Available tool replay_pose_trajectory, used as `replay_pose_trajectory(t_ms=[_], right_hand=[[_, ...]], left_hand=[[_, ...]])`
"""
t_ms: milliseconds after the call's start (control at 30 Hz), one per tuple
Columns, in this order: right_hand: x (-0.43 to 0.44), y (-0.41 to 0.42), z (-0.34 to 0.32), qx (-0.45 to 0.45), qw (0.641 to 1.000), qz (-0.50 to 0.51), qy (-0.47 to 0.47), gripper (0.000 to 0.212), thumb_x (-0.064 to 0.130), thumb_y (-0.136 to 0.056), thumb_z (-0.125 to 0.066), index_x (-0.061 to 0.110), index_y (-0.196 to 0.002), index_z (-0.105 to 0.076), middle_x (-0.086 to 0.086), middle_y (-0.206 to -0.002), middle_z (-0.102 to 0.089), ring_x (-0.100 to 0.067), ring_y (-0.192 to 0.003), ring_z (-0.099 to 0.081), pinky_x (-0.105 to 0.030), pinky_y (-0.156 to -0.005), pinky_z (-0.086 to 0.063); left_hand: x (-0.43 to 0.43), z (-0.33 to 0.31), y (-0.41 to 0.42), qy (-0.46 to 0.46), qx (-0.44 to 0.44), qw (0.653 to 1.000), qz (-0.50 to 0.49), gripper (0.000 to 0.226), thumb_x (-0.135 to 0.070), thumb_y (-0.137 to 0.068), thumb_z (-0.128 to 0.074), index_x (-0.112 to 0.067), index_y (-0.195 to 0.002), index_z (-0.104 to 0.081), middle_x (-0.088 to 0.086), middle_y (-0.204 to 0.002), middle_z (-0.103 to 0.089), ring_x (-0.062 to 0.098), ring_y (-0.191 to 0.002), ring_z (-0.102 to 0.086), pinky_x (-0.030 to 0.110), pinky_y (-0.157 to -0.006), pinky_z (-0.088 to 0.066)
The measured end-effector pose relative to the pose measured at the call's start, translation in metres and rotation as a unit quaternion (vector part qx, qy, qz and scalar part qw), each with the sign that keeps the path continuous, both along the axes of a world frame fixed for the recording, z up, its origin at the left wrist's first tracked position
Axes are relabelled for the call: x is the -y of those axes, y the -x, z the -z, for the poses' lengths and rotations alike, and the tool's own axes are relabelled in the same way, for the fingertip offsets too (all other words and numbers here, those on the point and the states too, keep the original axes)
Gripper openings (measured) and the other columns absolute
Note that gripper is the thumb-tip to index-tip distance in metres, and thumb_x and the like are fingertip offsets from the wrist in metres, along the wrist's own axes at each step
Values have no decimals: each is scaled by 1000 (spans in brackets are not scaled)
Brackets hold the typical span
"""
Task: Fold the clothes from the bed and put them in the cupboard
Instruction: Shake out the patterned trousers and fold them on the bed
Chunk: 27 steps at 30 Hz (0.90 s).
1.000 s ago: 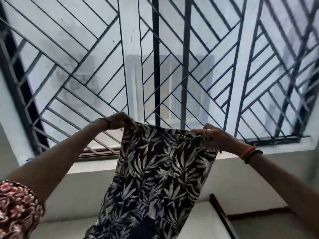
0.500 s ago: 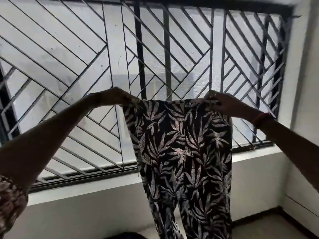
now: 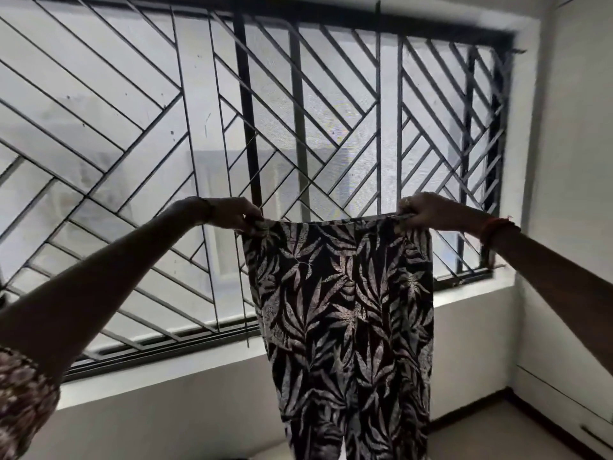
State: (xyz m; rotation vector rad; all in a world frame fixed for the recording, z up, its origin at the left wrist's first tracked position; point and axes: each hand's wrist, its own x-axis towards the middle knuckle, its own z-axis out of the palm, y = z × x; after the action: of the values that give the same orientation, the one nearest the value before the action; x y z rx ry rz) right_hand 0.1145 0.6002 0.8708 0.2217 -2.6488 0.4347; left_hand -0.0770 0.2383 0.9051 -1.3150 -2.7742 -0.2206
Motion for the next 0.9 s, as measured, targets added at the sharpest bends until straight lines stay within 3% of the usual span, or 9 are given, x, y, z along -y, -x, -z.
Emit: replay_pose_trajectory(t_ms=[100,200,367,467,533,633,767,833,900], right_hand=[[-1,-7,-2,5,998,-4,56,24,8,-83,-70,20,-65,-60,15,-50,-59,5,-48,-49,-9,-50,-35],[-2,-9,-5,4,996,-13,91,22,5,-85,-66,15,-66,-61,14,-51,-61,5,-50,-49,-10,-51,-36],[3,-6,-9,-43,992,-15,116,39,13,-80,-74,11,-56,-43,9,-50,-35,0,-45,-31,-16,-47,-23],[0,-2,-9,-30,993,-16,115,38,23,-73,-77,13,-54,-45,11,-47,-37,0,-47,-31,-16,-47,-22],[0,1,-7,-18,993,-20,114,35,29,-68,-75,11,-56,-48,11,-46,-39,0,-47,-33,-15,-47,-23],[-2,5,-4,-9,992,-23,121,31,21,-69,-79,3,-62,-56,10,-51,-44,1,-50,-36,-13,-48,-25],[-7,6,0,13,989,-33,141,16,6,-74,-76,-4,-78,-64,-6,-65,-54,-1,-58,-45,-11,-55,-33],[-8,7,0,23,988,-32,147,15,2,-75,-75,-7,-82,-65,-7,-67,-59,-1,-59,-49,-9,-57,-37],[-10,8,0,26,989,-20,146,16,2,-74,-76,-8,-81,-65,-5,-66,-58,-1,-59,-48,-10,-56,-35]], left_hand=[[3,2,-9,-13,-8,1000,27,4,-21,-85,-68,-18,-82,-68,-5,-71,-58,12,-72,-50,27,-72,-41],[7,1,-10,-60,-54,996,37,24,-22,-87,-66,0,-96,-67,12,-85,-65,19,-81,-54,31,-74,-41],[13,6,-5,-102,-103,989,8,12,-22,-94,-54,-10,-93,-54,8,-90,-59,19,-88,-53,29,-75,-38],[25,10,-1,-21,-208,978,0,48,-57,-87,-26,-15,-89,-48,11,-88,-59,29,-77,-58,34,-64,-40],[28,15,-1,29,-279,960,19,61,-56,-83,-13,-10,-93,-52,11,-86,-58,30,-72,-58,31,-58,-34],[27,19,-4,-12,-321,946,44,48,-50,-96,-29,-9,-87,-52,6,-77,-57,24,-66,-55,31,-61,-38],[27,20,3,-88,-255,960,74,36,-42,-91,-55,-20,-67,-39,-3,-65,-45,26,-64,-51,37,-63,-44],[28,18,6,-120,-230,961,99,34,-41,-89,-54,-27,-63,-36,-5,-62,-42,23,-62,-47,42,-63,-45],[30,17,11,-142,-230,957,102,42,-53,-83,-45,-14,-67,-52,1,-68,-51,22,-65,-52,41,-65,-47]])
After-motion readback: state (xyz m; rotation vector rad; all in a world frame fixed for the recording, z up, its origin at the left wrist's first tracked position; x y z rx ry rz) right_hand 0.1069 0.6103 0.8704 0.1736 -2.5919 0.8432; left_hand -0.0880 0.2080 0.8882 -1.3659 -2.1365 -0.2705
